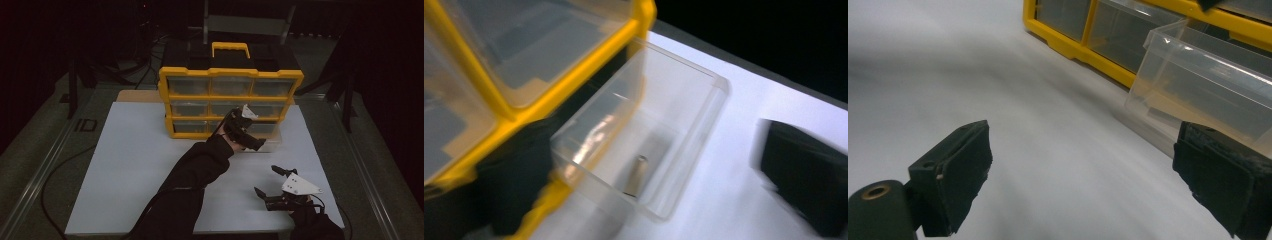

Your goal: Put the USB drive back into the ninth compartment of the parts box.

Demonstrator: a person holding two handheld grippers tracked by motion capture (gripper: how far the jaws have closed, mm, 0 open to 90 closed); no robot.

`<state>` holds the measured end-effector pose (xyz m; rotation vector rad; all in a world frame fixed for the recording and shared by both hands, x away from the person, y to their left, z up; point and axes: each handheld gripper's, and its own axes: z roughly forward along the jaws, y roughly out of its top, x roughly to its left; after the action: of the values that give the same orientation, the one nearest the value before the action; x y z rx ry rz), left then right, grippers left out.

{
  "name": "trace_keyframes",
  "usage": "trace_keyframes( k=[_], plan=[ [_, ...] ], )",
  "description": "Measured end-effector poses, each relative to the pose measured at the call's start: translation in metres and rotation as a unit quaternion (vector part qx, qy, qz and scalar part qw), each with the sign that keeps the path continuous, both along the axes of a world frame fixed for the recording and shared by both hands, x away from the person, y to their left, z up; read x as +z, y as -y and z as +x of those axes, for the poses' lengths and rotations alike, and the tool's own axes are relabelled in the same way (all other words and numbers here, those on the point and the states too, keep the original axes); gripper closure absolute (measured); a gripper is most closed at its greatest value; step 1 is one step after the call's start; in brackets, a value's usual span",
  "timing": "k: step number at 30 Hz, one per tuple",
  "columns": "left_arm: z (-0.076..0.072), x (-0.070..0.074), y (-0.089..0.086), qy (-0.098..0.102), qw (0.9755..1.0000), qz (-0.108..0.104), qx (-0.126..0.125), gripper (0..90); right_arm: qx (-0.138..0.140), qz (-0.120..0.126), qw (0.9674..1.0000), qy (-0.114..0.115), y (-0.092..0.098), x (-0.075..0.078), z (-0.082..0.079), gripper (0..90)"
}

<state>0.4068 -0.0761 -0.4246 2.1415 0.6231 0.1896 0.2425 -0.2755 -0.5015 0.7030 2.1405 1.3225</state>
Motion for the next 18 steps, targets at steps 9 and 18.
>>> trace_keyframes(
  k=[9, 18],
  plan=[
    [-0.007, -0.006, -0.017, -0.001, 0.9999, -0.001, -0.012, 0.0, -0.001, -0.002, 1.0, 0.0, 0.0, 0.0, 0.0, 8.3],
    [-0.018, -0.006, -0.041, 0.005, 0.9997, -0.01, -0.022, 0.0, -0.003, -0.003, 1.0, 0.0, 0.0, 0.0, 0.0, 8.3]
  ],
)
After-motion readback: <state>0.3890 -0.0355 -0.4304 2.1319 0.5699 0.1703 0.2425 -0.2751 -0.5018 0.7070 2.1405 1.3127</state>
